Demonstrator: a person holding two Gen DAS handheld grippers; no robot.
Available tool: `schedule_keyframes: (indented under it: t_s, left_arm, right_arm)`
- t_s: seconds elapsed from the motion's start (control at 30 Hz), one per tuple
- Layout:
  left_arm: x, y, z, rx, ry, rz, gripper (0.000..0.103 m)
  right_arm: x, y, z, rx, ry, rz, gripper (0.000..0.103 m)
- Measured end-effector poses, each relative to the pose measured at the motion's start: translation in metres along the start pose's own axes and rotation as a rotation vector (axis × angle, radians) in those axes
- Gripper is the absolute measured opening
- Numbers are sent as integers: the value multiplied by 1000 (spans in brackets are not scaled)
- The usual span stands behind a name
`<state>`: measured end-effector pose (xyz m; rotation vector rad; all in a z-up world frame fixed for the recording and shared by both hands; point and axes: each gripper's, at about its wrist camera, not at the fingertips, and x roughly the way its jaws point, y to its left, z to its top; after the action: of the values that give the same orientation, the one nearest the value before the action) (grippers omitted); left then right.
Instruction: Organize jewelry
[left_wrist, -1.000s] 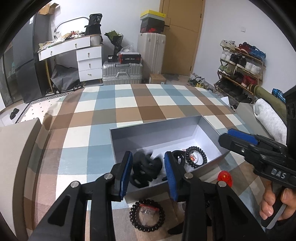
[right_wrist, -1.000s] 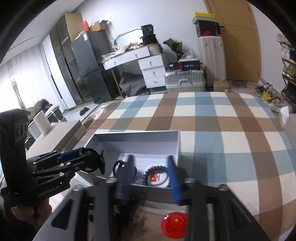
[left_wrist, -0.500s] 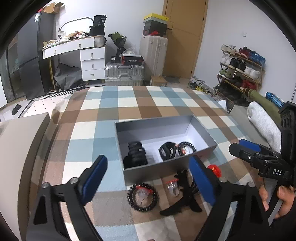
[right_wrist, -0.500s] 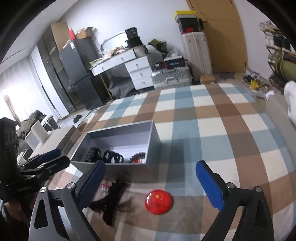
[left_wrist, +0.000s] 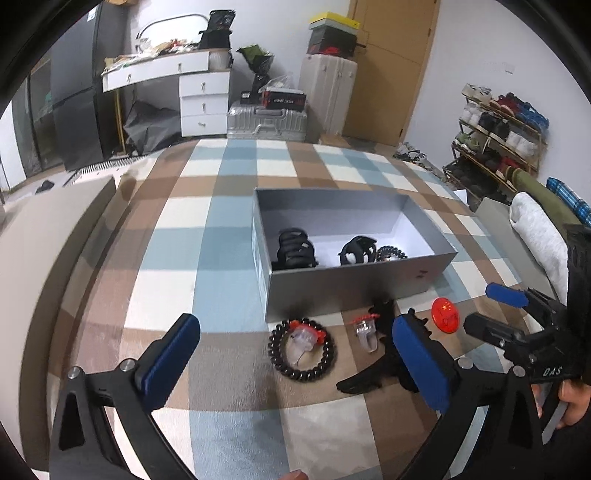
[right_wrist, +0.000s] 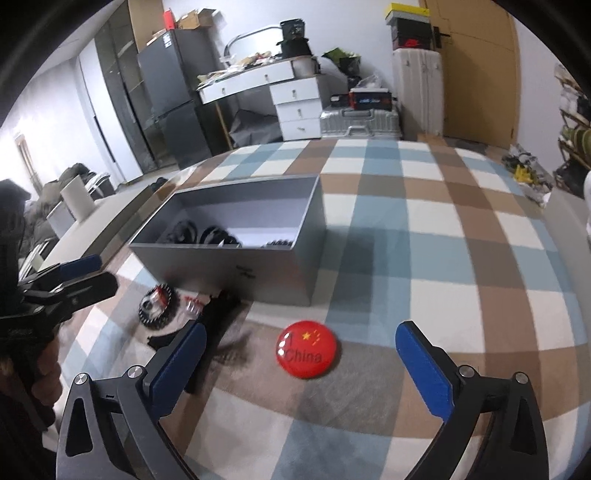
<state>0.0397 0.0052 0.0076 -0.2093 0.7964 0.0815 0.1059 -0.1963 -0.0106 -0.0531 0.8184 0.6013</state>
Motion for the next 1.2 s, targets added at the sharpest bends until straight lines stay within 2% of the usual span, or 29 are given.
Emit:
schedule_keyframes:
  t_s: [0.27, 0.7, 0.83, 0.9, 0.97, 1.07, 1.2]
  left_arm:
    - [3, 4, -12, -6, 32, 5, 102]
    - [10, -2, -24, -16, 76, 41, 102]
    - [13, -3, -24, -15, 86, 29, 102]
    - [11, -3, -24, 2, 81, 34, 102]
    - [12, -1, -24, 1, 82, 35, 102]
    - [14, 4, -23, -29, 77, 37, 102]
    - [12, 2, -25, -36, 57, 40, 102]
  right_arm:
    - [0, 1, 7, -51, 42, -22, 103]
    - [6, -1, -7, -68, 80, -13, 103]
    - [13, -14, -7, -15, 113, -78, 103]
    - [14, -15, -7, 0, 118, -79, 103]
    - [15, -12, -9, -31, 133, -68, 102]
    - [18, -7, -10, -34, 145, -107, 101]
    - [21, 8, -12, -107, 151, -143, 99]
